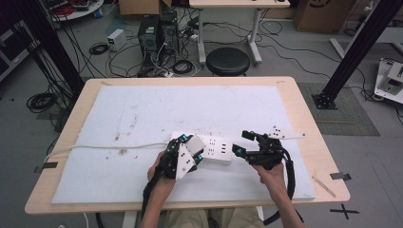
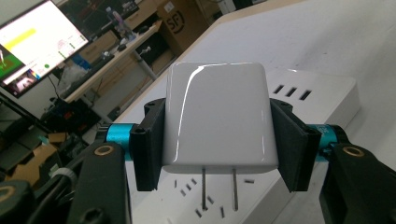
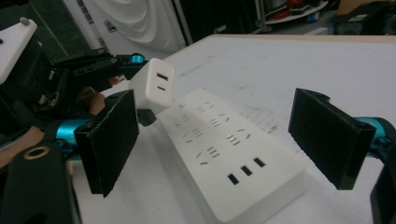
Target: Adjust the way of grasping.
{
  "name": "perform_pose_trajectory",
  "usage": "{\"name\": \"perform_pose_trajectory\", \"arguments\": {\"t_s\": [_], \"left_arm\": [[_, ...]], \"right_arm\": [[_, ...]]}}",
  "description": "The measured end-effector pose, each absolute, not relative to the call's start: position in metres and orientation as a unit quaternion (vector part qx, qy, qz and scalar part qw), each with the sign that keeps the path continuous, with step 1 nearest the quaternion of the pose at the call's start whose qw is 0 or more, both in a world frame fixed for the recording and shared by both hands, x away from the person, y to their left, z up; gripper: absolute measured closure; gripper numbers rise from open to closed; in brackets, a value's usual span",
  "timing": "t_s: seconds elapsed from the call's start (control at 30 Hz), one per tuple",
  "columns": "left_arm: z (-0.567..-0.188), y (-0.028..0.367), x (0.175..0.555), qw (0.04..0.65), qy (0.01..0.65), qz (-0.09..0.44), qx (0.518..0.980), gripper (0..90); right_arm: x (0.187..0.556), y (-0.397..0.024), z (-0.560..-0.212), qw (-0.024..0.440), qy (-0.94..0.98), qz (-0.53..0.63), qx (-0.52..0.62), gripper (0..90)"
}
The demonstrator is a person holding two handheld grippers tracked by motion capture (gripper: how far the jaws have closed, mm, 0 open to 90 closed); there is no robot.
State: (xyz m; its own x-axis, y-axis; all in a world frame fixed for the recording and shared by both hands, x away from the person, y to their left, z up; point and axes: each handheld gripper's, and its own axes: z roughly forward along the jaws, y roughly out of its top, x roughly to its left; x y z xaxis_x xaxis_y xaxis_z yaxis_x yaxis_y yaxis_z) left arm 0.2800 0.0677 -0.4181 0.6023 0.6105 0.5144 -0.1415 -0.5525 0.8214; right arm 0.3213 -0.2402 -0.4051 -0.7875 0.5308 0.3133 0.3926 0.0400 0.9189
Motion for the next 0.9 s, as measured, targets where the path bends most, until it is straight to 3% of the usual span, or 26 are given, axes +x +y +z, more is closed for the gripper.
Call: {"name": "perform_pose_trajectory", "arguments": {"t_s": [0.07, 0.1, 0.2, 0.27, 0.4, 0.9], "left_arm": [[-0.419, 0.066, 0.279, 0.449, 0.146, 0.421, 0.775, 42.4], [-0.42, 0.06, 0.275, 0.45, 0.127, 0.433, 0.771, 42.4], [-0.421, 0.056, 0.271, 0.452, 0.106, 0.448, 0.764, 42.4], [-0.421, 0.053, 0.268, 0.452, 0.096, 0.455, 0.761, 42.4], [-0.422, 0.049, 0.266, 0.449, 0.086, 0.457, 0.763, 42.4], [-0.422, 0.042, 0.263, 0.451, 0.049, 0.465, 0.76, 42.4]], "right_arm": [[0.322, -0.238, -0.405, 0.047, 0.721, 0.613, 0.32, 16.7], [0.325, -0.231, -0.406, 0.017, 0.726, 0.611, 0.316, 16.7], [0.328, -0.226, -0.408, -0.015, 0.723, 0.611, 0.322, 17.1], [0.329, -0.224, -0.409, -0.044, 0.72, 0.612, 0.323, 24.8], [0.332, -0.217, -0.41, -0.083, 0.719, 0.612, 0.32, 26.1], [0.338, -0.2, -0.417, -0.162, 0.72, 0.598, 0.311, 28.1]]}}
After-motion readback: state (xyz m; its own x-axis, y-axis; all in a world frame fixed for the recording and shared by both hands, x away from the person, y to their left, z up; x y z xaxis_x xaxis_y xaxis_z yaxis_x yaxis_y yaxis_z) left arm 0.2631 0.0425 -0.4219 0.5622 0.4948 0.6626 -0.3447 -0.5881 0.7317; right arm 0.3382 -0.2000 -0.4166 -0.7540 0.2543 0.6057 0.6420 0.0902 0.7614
